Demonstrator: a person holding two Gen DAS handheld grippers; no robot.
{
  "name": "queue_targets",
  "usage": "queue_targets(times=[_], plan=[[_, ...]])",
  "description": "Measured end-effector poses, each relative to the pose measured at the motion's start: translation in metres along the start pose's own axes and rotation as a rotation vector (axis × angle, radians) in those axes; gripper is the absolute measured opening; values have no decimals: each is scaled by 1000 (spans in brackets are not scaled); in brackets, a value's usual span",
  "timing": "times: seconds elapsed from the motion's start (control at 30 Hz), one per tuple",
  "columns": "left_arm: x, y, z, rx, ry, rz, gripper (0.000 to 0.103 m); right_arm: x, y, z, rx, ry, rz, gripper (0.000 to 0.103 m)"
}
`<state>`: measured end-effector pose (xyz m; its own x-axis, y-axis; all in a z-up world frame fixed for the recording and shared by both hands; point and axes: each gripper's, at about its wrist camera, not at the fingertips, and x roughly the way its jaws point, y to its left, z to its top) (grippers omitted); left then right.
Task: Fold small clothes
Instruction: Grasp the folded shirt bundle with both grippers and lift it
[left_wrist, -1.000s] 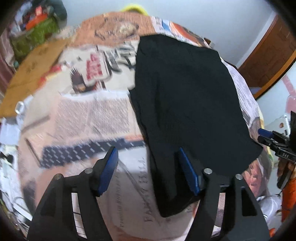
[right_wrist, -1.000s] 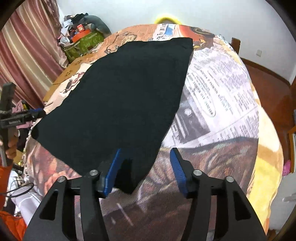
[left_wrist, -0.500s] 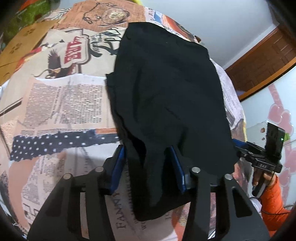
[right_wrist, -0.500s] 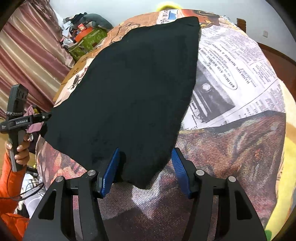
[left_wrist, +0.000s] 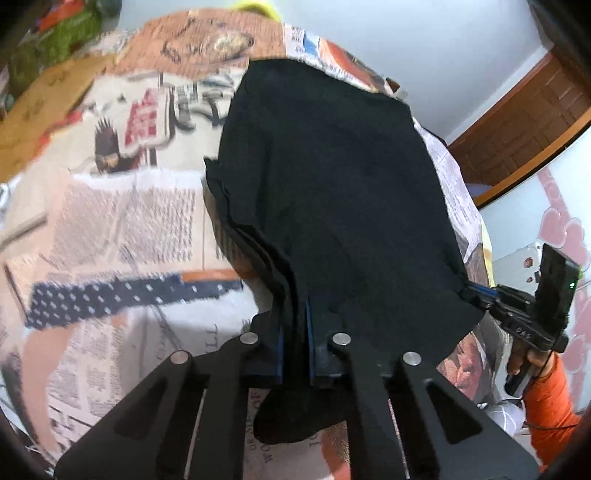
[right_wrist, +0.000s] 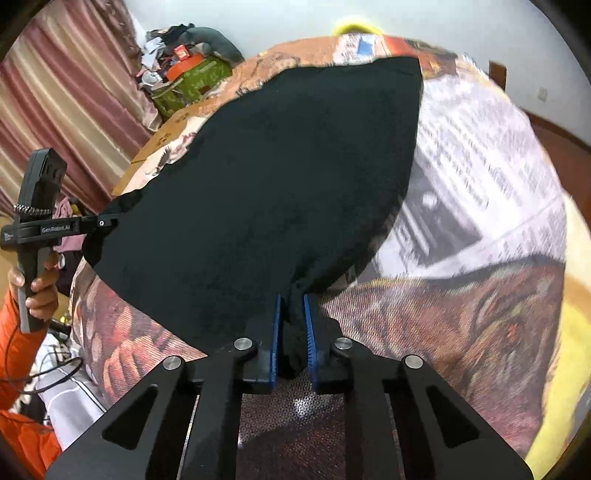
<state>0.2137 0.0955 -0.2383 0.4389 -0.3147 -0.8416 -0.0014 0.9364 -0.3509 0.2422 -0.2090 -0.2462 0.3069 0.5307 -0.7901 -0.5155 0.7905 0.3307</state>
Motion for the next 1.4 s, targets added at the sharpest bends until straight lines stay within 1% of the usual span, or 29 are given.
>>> queue_targets(times=[0.13, 0.3, 0.5, 0.73, 0.9, 1.0, 1.2, 1.33, 1.4], plan=[[-22, -6, 18, 13, -64, -10, 7, -16, -1, 13, -9, -58, 2, 10], [-39, -23, 53, 49, -123, -5, 6, -32, 0, 34, -31, -134, -5, 9], [-37, -41, 97, 74, -154, 2, 6, -43, -3, 66, -47, -216, -30, 9], [-17, -34, 156, 20, -155, -13, 6, -42, -18, 102, -48, -271, -59, 9], [7, -26, 195, -1, -144, 3, 6, -32, -33, 132, -53, -285, -82, 9], [32, -15, 217, -28, -123, 13, 6, -15, -45, 154, -50, -268, -97, 9], [92, 17, 251, -108, -44, 17, 6, 27, -73, 193, -37, -211, -121, 9], [131, 39, 267, -181, 29, 5, 6, 52, -96, 212, 29, -163, -109, 11], [141, 43, 271, -195, 44, 6, 7, 56, -102, 217, 40, -171, -141, 13]])
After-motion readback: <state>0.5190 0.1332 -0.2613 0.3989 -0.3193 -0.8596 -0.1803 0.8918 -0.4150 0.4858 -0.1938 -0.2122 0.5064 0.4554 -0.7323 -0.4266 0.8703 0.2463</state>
